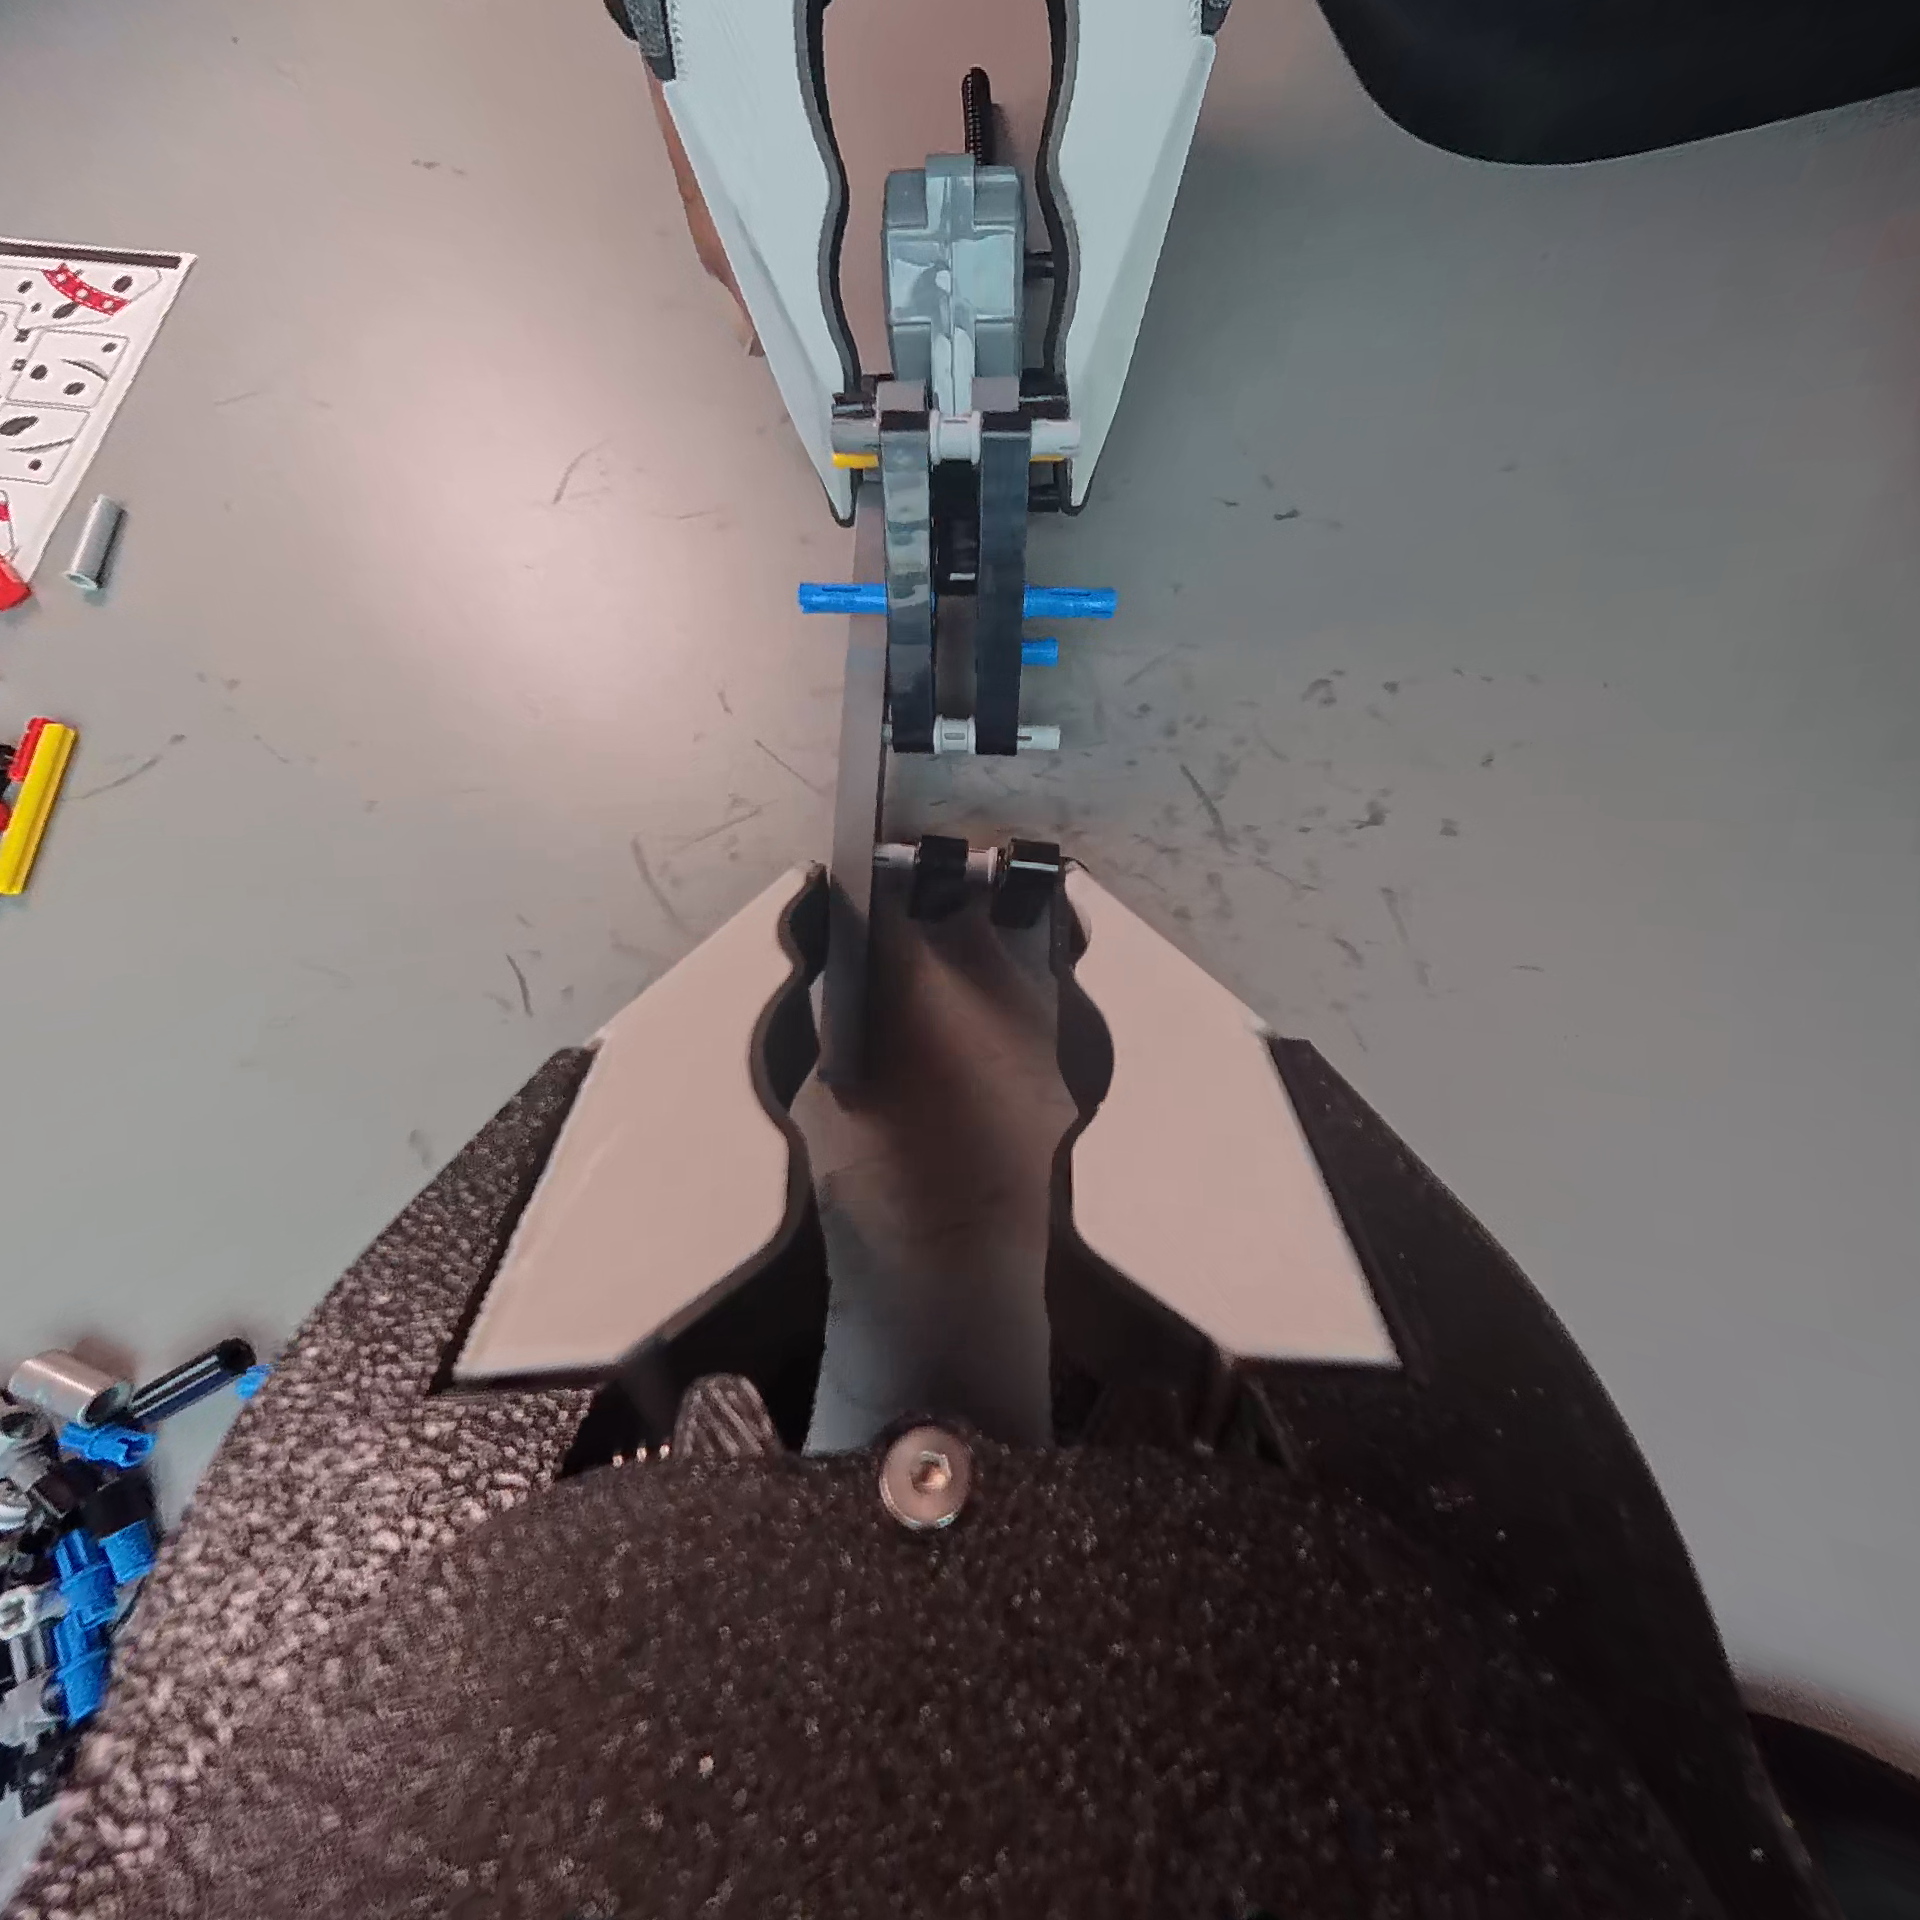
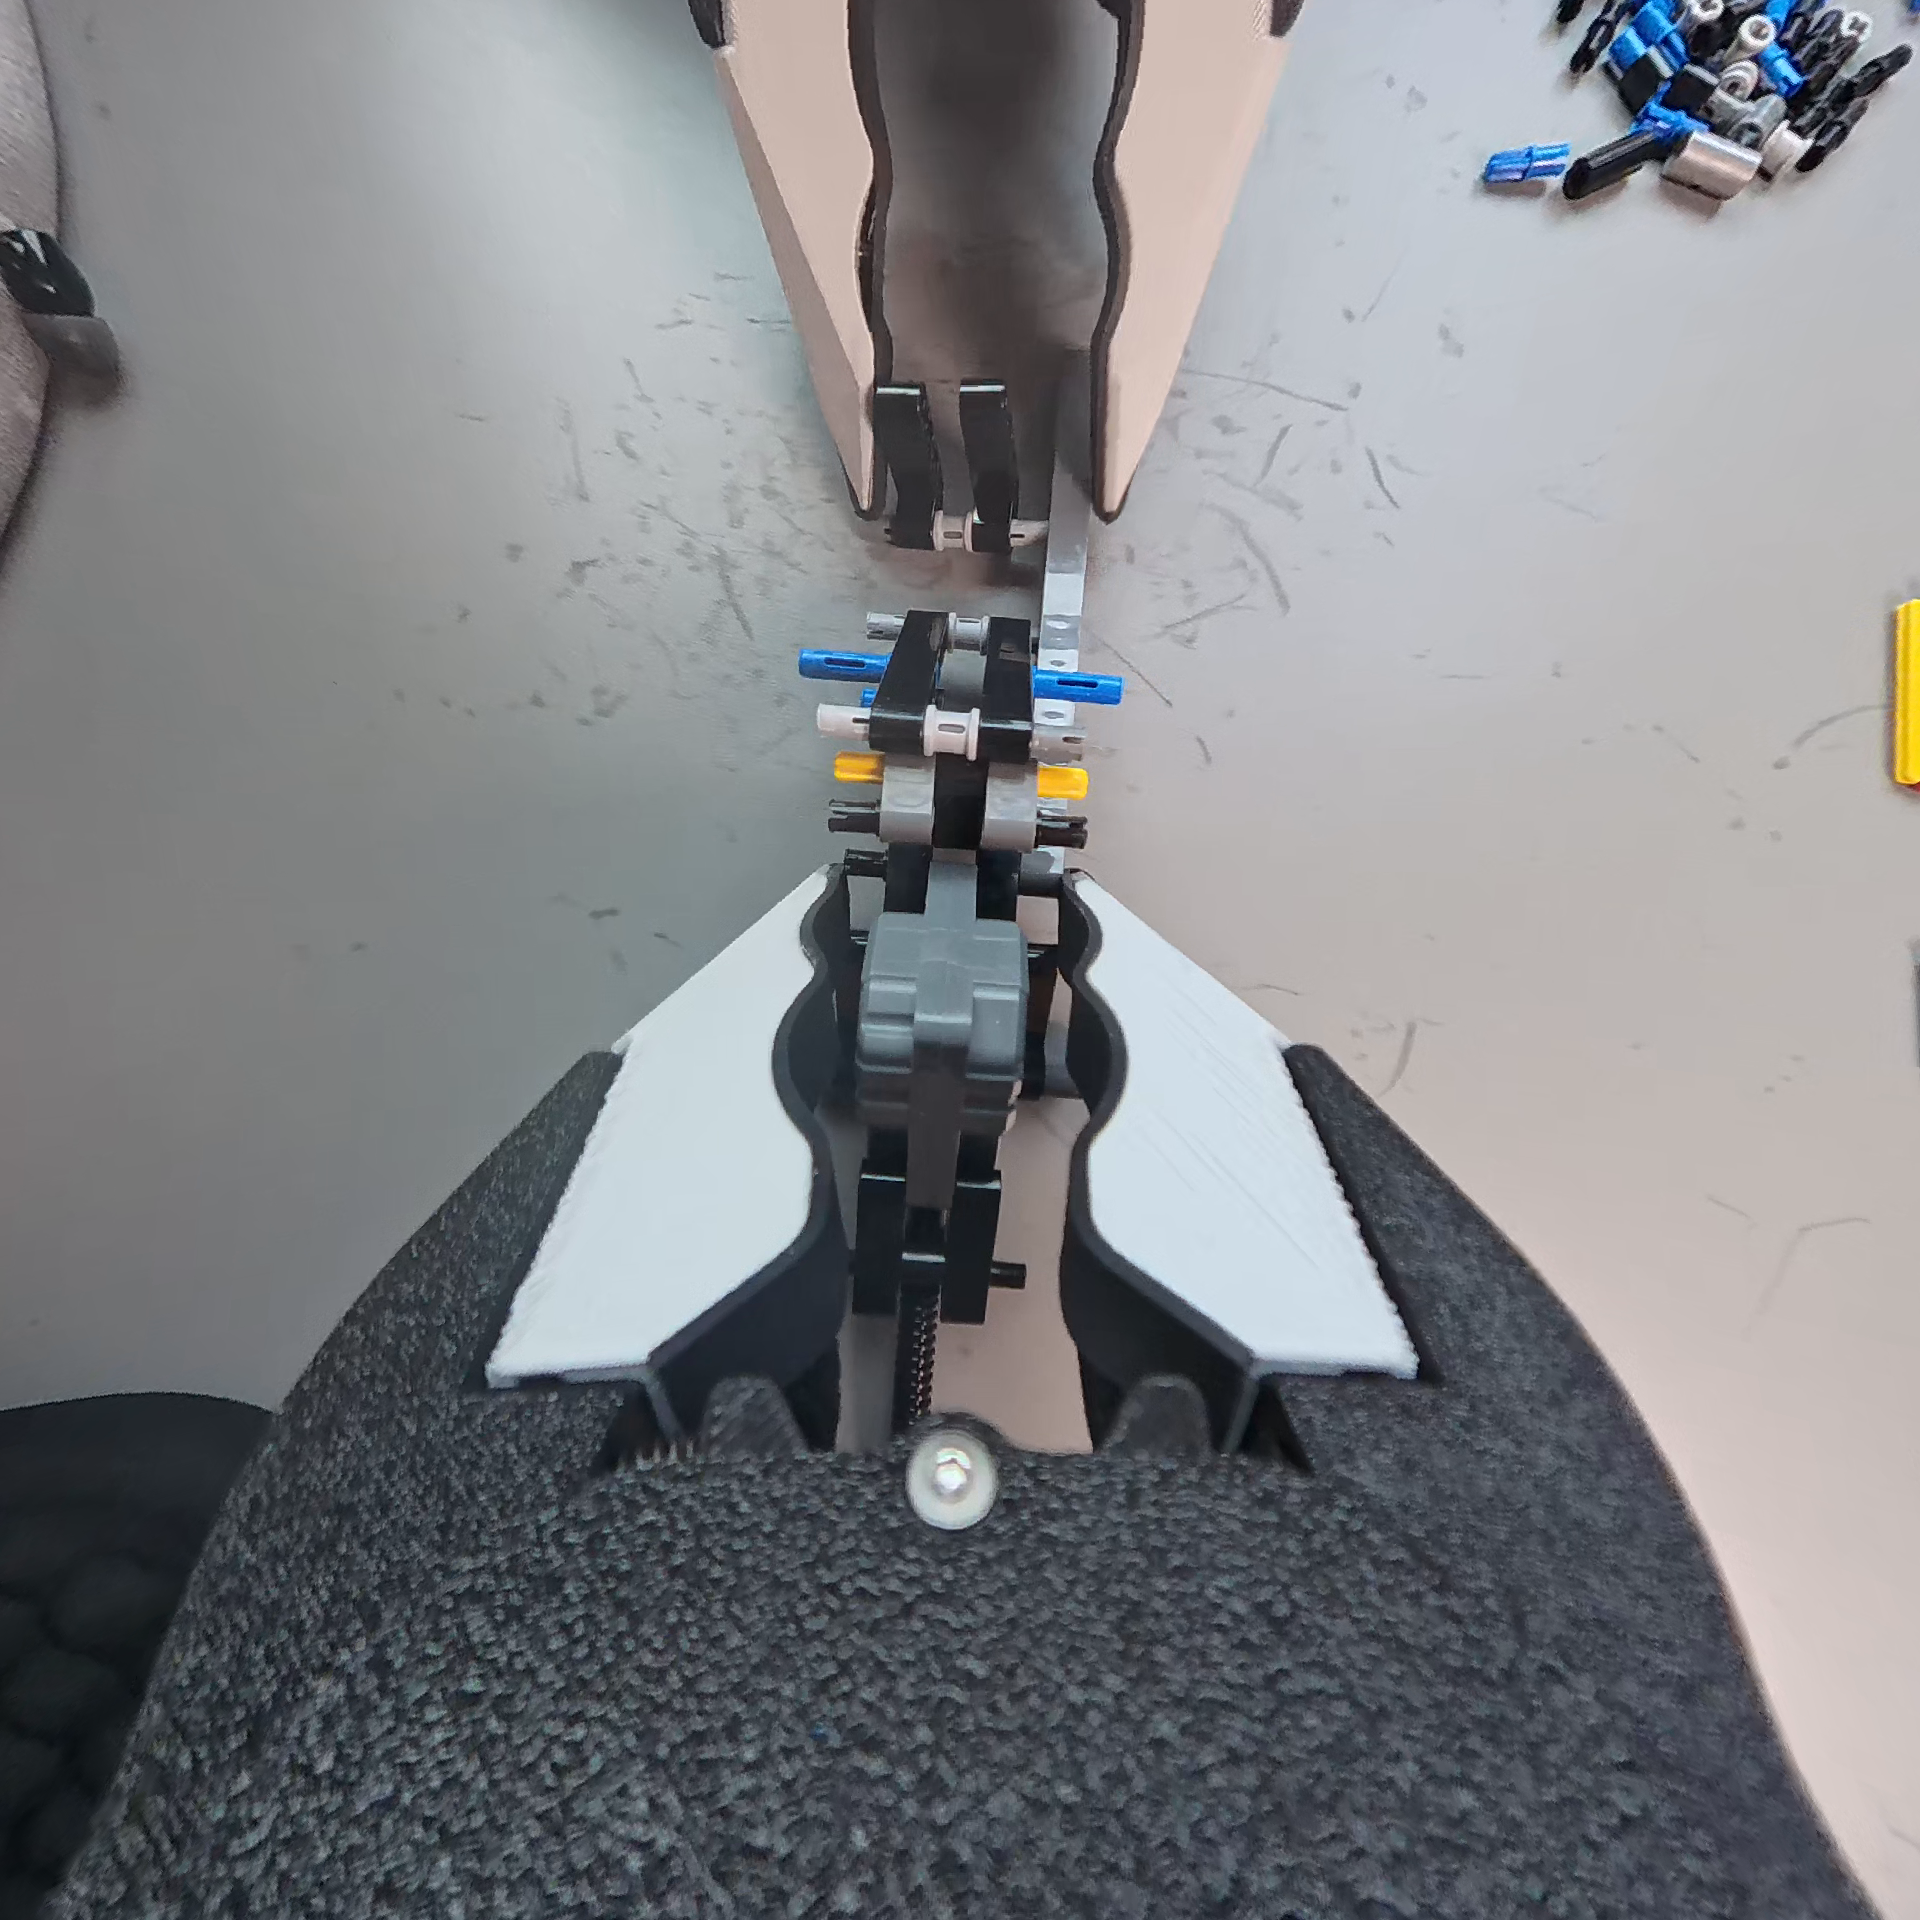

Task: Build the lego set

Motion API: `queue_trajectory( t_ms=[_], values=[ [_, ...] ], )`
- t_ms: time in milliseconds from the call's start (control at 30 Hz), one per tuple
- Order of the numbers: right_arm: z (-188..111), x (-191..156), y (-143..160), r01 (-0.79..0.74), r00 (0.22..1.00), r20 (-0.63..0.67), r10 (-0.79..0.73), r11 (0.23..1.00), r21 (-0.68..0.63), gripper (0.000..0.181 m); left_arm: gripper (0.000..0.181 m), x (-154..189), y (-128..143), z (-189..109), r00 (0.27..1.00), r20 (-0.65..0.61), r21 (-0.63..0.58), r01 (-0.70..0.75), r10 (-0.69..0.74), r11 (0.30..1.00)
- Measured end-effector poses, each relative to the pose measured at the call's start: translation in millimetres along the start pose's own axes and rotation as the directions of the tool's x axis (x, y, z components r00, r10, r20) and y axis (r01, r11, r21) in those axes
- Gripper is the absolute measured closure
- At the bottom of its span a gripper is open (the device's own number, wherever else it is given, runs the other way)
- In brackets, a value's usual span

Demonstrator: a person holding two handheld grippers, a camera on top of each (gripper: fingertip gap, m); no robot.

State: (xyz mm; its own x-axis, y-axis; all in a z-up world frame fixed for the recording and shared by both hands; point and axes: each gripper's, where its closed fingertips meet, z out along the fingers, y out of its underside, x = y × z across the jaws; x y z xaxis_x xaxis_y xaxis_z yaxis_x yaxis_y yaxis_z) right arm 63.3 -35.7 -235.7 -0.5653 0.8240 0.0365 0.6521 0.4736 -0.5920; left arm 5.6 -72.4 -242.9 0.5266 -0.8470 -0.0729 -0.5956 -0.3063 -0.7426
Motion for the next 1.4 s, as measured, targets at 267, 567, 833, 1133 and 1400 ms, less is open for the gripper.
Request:
queue_trajectory(
  t_ms=[267,567,833,1133,1400],
  values=[
    [0,-3,0,0.031,0.999,0.008,-0.031,0.999,0.012,0.142,0.137,4,0,0,0.999,-0.036,0.001,-0.006,0.006,1.0],
    [0,-4,0,0.028,1.0,0.009,-0.028,0.999,0.023,0.142,0.139,3,-1,0,0.999,-0.038,0.005,0.027,-0.027,1.0],
    [0,-4,0,0.011,1.0,0.009,-0.012,1.0,0.029,0.141,0.14,4,-2,-1,0.997,-0.067,0.011,0.044,-0.043,0.999],
    [-10,-3,-52,0.0,0.989,-0.15,0.008,0.999,0.052,0.098,0.142,3,-1,-1,0.999,-0.048,0.007,0.025,-0.024,1.0],
    [17,20,-18,0.028,0.997,-0.059,-0.042,0.975,-0.222,0.106,0.142,3,0,-1,0.999,-0.034,0.003,0.0,0.0,1.0]
  ],
)
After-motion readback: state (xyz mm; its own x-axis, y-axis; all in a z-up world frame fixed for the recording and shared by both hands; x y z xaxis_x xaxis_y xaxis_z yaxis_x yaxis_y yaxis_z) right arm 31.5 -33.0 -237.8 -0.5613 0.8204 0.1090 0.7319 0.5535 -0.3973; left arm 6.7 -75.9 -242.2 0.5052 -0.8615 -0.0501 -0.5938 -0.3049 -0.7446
